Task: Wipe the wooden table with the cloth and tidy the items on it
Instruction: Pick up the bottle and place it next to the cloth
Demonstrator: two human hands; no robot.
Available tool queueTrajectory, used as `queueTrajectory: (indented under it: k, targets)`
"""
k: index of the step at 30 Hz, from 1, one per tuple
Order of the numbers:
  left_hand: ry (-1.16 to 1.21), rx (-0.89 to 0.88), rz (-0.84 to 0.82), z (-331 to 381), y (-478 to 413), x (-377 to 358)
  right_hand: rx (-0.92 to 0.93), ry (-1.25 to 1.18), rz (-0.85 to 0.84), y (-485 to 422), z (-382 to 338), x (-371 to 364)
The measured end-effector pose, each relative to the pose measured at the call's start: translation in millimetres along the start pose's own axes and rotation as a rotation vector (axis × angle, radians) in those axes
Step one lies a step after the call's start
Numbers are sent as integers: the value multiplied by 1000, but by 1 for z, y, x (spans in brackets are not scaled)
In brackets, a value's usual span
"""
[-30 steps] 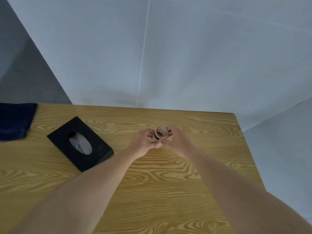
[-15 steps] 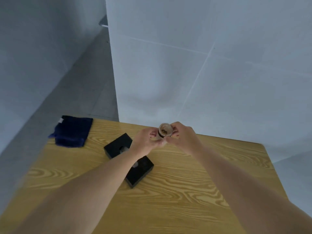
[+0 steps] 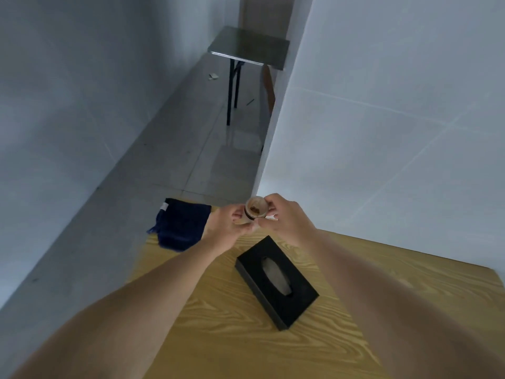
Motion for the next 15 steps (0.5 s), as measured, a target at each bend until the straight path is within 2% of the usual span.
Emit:
queueTrajectory:
  k: [15]
  targets:
    - [58, 111, 52, -116, -33, 35, -61, -44, -90, -62, -9, -107]
Point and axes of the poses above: each hand's wrist, its own y-axis away from the middle knuckle, its own x-axis out of the back of the hand, z = x × y, the point moved 8 cm from there along -y, towards the middle knuckle, and after that the axes turned 5 degrees about x, right-handed, at the moved point
